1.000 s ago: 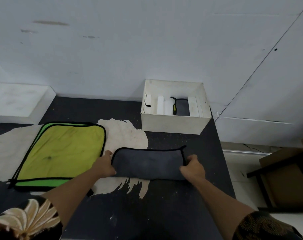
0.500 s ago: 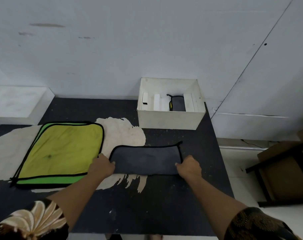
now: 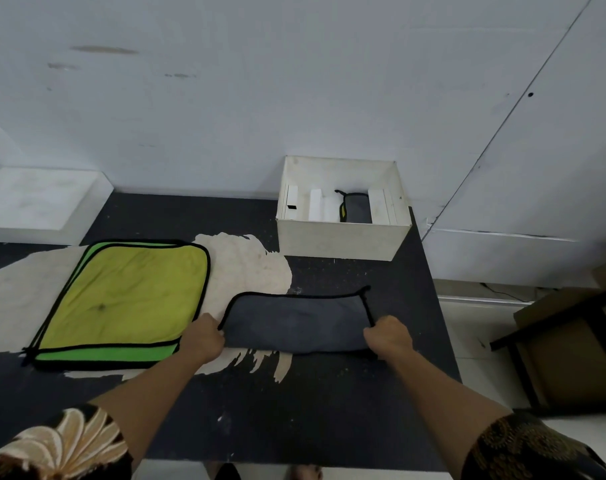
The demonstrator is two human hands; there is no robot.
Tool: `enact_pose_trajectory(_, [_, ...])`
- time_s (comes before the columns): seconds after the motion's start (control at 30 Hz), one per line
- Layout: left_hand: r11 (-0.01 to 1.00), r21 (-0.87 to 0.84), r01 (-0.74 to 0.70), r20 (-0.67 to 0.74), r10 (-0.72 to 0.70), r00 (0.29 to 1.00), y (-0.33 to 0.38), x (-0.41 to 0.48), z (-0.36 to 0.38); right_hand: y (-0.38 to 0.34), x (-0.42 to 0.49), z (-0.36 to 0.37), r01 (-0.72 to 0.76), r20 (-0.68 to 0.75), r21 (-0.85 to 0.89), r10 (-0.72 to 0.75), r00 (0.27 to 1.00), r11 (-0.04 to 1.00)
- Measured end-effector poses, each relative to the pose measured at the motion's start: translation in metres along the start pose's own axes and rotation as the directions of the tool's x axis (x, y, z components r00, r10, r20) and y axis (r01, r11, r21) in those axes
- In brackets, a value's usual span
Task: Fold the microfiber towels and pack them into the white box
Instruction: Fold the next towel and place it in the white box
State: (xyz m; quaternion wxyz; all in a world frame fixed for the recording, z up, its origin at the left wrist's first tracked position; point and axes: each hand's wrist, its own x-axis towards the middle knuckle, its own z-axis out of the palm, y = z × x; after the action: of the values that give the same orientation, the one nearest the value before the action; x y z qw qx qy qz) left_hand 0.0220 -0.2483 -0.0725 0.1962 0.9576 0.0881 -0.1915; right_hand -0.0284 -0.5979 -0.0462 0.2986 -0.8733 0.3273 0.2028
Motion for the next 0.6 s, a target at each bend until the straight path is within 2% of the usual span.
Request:
enact_pose_trajectory(0.1, [0.997,-0.082,0.014,0.115,-0.004,0.993,0.005,-0.005,0.001,0.014,0.000,-0.005,-0.054,0.069,0.030,0.051,0.996,0.998])
enact_pose_trajectory(0.23, [0.999,-0.028,0.036,0.228,-0.029,0.973,0.006,-0.008,0.001,0.030,-0.003,-0.008,-0.086,0.097,0.015,0.084,0.992,0.996])
enact_pose_trajectory(0.4, [0.998,0.060,0.034,0.210,-0.046,0.977,0.013,-0.012,0.006,0.031,-0.007,-0.001,-0.031,-0.036,-0.061,0.029,0.999,0.998])
enact_pose_trajectory(0.6, [0.990,0.133,0.042,0.080,-0.053,0.995,0.020,-0.010,0.012,0.027,-0.006,0.006,-0.048,-0.044,-0.036,0.046,0.998,0.998])
